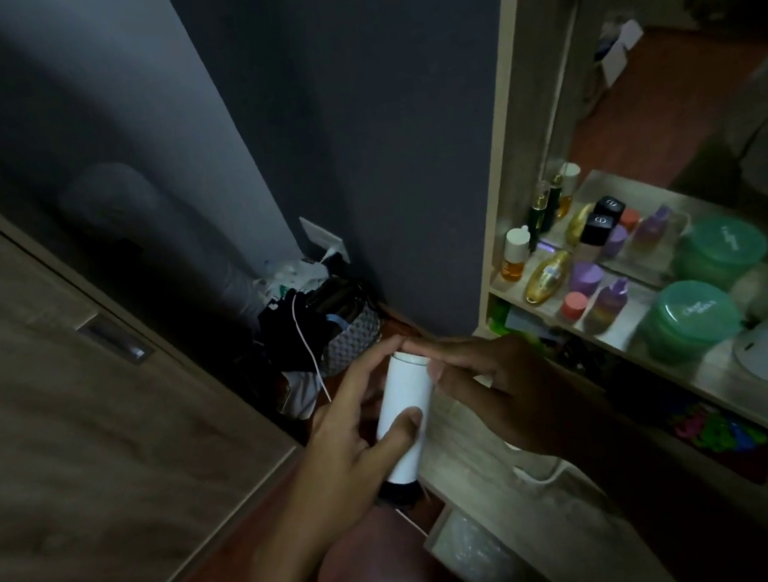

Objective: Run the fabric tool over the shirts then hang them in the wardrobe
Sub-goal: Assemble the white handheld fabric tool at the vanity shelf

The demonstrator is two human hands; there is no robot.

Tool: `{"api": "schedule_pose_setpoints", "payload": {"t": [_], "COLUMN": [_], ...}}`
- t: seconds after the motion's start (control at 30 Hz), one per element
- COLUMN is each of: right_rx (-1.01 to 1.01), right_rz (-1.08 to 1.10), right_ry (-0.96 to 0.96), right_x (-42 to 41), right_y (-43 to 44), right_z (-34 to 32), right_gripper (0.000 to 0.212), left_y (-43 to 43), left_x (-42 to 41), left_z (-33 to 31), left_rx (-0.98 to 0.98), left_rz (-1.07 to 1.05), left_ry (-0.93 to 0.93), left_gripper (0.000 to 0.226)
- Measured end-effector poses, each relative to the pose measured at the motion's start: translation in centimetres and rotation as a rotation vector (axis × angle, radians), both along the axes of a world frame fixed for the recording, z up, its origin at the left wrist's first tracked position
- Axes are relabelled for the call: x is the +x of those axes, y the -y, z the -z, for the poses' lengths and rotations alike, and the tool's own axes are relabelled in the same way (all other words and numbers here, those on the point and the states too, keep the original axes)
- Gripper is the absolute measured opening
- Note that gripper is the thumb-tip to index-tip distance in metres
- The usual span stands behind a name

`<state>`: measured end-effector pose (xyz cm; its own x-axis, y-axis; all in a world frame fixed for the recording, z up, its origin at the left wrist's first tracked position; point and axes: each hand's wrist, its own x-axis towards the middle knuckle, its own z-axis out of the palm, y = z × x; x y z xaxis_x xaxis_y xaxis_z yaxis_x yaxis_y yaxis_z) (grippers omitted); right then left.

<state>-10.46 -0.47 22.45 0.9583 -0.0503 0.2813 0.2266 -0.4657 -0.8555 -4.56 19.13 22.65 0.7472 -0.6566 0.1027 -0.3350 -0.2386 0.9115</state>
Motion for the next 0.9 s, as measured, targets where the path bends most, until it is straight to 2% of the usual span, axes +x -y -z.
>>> {"api": "schedule_pose_setpoints", "payload": {"t": [0.13,0.33,0.5,0.6,0.7,0.8,0.87,0.9], "right_rx": [0.006,0.021,0.263,0.296,0.408,0.584,0.511,0.368], "right_rz": [-0.003,0.029,0.045,0.043,-0.018,0.065,0.233,0.294], "right_ry": [-0.005,-0.053,-0.285,-0.323,-0.336,-0.366,-0.453,-0.526], "right_x": [0.1,0.4,0.6,0.9,1.7,3.2,4.1,4.3], "right_y": [0.4,1.0,1.4,1.9,2.5,3.8,4.8,5.3], "right_z": [0.3,0.9,1.1,1.6,2.7,6.3,10.3,12.7], "right_gripper": [0.037,0.038,0.078,0.082,0.077,0.054,0.031,0.029], "left_y": [0.8,1.6,2.0,2.4,3.0,3.7,4.1,4.3], "left_x": [0.1,0.1,0.2,0.8,1.5,1.9,2.1,2.3], "left_z": [-0.2,0.2,1.1,2.2,3.5,4.4,5.0,5.4], "left_rx": [-0.004,-0.033,-0.051,-0.029,-0.002,0.009,-0.013,-0.030], "left_rz": [-0.006,-0.018,-0.017,0.006,0.027,0.016,-0.005,-0.021], "left_ry": [-0.011,0.027,0.010,0.031,0.108,0.076,0.005,-0.043], "left_gripper": [0.071,0.064,0.064,0.060,0.048,0.042,0.039,0.038]}}
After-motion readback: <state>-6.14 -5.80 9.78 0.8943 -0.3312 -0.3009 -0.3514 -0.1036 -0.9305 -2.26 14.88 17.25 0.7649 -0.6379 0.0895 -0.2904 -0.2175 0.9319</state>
